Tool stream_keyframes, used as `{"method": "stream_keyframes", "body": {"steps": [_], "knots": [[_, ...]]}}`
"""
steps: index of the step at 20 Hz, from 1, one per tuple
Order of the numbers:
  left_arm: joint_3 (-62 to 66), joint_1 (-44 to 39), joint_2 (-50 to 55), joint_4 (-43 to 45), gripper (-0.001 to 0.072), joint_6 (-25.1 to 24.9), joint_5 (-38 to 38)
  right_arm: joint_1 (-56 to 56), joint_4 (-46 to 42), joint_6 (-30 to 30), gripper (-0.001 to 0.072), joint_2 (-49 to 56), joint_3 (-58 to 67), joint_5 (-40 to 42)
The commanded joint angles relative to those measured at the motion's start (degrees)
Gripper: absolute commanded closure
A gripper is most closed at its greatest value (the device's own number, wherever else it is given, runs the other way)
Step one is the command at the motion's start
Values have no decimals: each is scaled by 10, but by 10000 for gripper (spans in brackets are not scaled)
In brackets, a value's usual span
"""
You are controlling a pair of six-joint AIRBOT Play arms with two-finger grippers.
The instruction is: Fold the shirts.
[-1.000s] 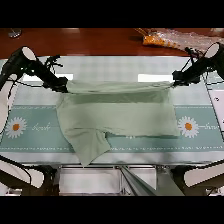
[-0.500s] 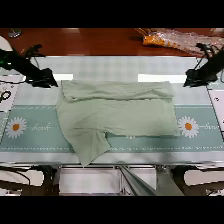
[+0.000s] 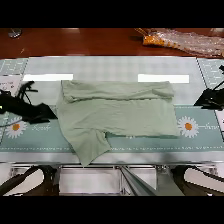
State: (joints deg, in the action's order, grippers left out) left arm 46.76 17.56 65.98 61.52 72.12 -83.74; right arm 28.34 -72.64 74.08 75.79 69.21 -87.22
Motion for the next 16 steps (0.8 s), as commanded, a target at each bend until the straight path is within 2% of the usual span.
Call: {"method": "stream_keyframes", "body": {"steps": [1, 6, 14, 16], "knots": [[-137, 7, -38, -27, 157, -34, 21, 16, 35, -14, 233, -14, -35, 23], [-188, 4, -38, -35, 158, -42, 40, 16, 33, -16, 234, -14, -35, 33], [-276, 3, -38, -132, 160, -58, 139, 16, 32, -18, 234, -14, -35, 31], [-300, 3, -38, -170, 187, -74, 170, 16, 32, -18, 233, -14, -35, 31]]}}
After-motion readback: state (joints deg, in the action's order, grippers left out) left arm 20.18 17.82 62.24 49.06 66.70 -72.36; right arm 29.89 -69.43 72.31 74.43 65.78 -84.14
